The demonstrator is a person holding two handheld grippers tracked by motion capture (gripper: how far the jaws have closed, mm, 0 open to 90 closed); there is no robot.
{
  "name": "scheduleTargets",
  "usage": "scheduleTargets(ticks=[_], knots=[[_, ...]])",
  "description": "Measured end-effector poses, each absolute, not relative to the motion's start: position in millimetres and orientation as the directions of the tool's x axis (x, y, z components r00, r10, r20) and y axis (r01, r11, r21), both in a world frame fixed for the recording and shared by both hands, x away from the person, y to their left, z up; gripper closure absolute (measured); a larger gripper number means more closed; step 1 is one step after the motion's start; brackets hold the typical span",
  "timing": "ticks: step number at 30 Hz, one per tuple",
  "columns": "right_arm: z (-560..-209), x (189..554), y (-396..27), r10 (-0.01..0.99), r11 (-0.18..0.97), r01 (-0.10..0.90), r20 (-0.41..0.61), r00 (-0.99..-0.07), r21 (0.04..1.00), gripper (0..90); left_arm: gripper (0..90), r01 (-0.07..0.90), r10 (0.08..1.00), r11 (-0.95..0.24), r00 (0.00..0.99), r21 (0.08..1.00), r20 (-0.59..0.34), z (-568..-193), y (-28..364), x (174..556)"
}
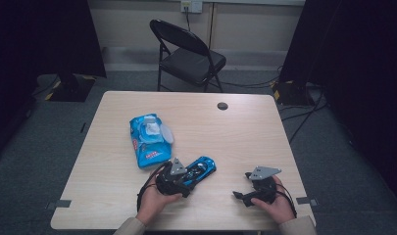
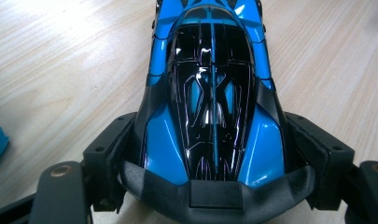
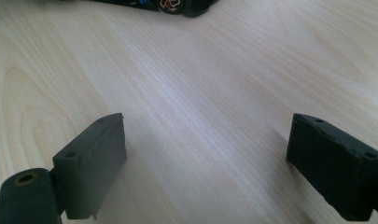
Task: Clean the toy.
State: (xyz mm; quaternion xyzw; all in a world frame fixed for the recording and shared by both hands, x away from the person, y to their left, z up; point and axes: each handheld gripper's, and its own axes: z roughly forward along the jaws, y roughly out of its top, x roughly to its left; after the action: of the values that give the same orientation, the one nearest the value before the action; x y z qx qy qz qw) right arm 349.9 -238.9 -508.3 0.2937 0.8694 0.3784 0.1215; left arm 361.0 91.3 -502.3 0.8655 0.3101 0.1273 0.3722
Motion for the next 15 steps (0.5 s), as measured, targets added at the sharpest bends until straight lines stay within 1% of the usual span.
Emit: scheduleTargets(ticks=[5,9,13,15], knots=[[-508.3,350.0,-238.9,0.602,0.541,0.418,0.011,-0.798,0.729,11.2,22.2,0.436,0.623,-0.55,0.782,0.712,0.002,-501.5,90.7,359.3],[-508.3,350.0,-238.9,0.603,0.541,0.419,0.011,-0.798,0.729,11.2,18.6,0.448,0.619,-0.552,0.785,0.703,-0.014,-500.8,92.7,357.7],[-508.3,350.0,-238.9,0.602,0.541,0.419,0.011,-0.798,0.729,11.3,18.7,0.453,0.616,-0.547,0.787,0.704,-0.028,-498.8,96.7,356.8],[-508.3,349.9,-238.9,0.603,0.541,0.419,0.011,-0.798,0.729,11.2,19.1,0.447,0.614,-0.551,0.789,0.705,-0.021,-497.1,98.2,356.2]])
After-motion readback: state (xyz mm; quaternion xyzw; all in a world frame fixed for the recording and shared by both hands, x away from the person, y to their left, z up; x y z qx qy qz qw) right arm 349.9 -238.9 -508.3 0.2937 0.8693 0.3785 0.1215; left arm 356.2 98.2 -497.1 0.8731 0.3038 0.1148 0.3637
